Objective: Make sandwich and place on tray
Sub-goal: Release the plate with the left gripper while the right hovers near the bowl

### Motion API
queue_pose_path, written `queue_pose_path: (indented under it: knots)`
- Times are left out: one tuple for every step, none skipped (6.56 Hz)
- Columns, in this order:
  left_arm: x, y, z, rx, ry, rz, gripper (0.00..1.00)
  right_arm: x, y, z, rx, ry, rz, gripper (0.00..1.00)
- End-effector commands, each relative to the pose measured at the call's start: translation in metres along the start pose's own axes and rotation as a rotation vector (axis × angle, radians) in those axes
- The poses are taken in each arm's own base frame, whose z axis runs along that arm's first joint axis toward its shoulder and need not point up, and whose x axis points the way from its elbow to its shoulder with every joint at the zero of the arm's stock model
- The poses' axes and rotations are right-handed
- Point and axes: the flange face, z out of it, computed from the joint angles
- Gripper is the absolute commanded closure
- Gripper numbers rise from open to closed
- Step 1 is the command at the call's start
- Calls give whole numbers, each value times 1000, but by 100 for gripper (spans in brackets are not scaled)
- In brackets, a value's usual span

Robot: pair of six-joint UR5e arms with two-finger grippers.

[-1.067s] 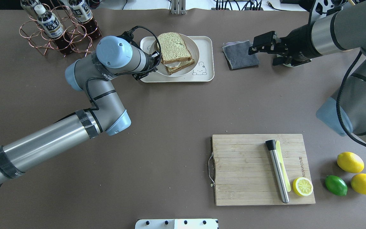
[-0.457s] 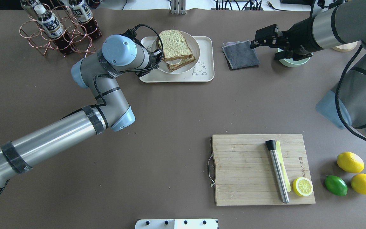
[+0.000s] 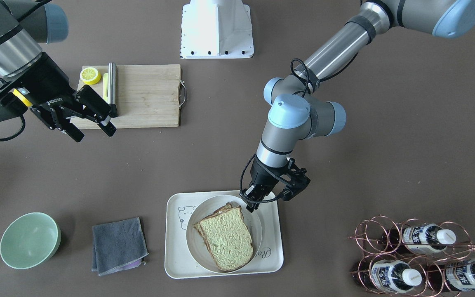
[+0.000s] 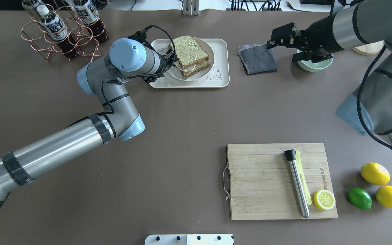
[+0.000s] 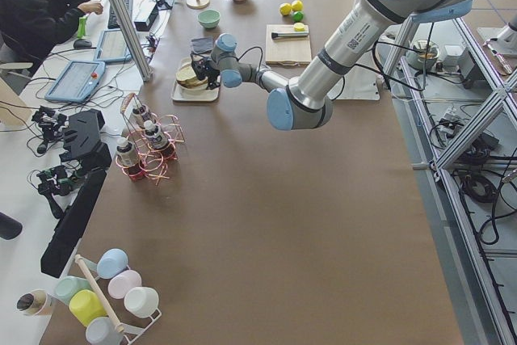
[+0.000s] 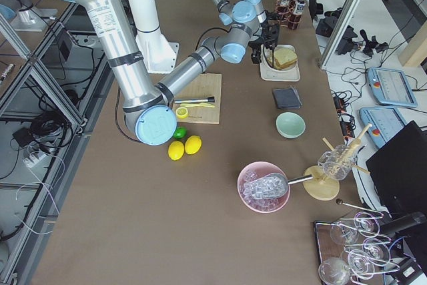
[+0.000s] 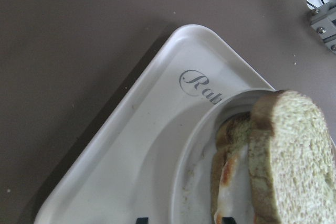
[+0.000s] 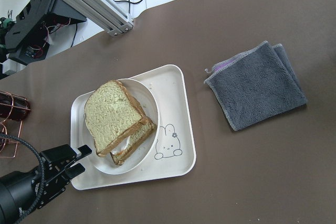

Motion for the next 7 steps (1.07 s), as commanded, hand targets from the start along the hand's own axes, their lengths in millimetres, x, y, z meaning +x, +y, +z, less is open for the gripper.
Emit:
queue_pose_path:
  knots:
    - [-2, -16, -11, 14, 14, 28, 3, -5, -1, 0, 1, -6, 2, 1]
    - [-18, -26, -23, 15, 26, 44, 3, -4, -3, -1, 2, -5, 2, 1]
    - [-14, -28, -46, 2, 58, 48, 3, -2, -8, -6, 6, -6, 6, 1]
    - [-24, -33, -72, -49, 81, 56, 3, 0, -13, -9, 13, -1, 11, 1]
    - [-40, -46, -108, -83, 79, 48, 3, 11, -25, -16, 28, 23, 19, 1]
    - [-47, -46, -143, -64, 42, 75, 3, 25, -38, -25, 3, 76, -35, 1]
    - [-72, -45, -182, -51, 7, 138, 3, 41, -54, -39, 9, 121, -55, 1]
